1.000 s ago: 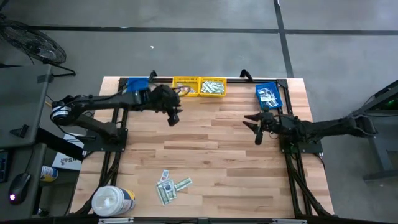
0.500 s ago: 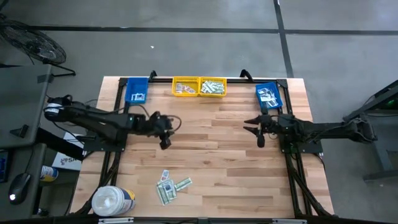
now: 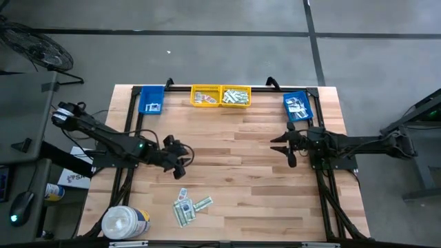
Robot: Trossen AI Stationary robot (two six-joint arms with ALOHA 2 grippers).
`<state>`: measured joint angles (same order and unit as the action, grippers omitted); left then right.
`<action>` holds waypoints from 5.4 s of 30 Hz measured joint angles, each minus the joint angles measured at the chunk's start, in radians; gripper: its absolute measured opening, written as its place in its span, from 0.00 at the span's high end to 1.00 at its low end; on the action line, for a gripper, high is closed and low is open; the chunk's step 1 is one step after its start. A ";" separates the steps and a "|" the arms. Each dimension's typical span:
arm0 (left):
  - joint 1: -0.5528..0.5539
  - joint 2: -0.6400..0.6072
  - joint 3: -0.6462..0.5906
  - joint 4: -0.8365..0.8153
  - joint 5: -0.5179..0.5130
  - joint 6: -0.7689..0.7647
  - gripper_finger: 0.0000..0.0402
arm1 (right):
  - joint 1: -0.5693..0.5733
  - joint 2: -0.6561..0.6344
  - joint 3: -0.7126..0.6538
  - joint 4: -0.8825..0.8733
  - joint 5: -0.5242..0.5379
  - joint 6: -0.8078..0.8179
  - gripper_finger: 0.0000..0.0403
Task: Pick & Place First Aid Supplies
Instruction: Put the orange ointment pack into the left yellow bin
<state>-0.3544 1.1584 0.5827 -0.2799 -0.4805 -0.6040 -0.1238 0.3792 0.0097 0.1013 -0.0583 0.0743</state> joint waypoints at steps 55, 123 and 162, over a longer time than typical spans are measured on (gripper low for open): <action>-0.144 0.143 0.001 -0.056 0.453 -0.242 0.71 | 0.000 -0.287 -0.001 -0.056 -0.039 0.192 0.68; -0.151 0.446 0.088 0.052 0.410 0.340 0.98 | 0.000 -0.287 -0.001 -0.060 -0.001 0.126 0.68; 0.540 0.452 0.666 -0.294 -0.267 0.700 1.00 | 0.000 -0.287 -0.001 -0.060 -0.002 0.126 0.68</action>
<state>0.1857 1.6100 1.2488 -0.5737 -0.7472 0.0964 -0.1236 0.0925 0.0086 0.0414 -0.0599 0.2005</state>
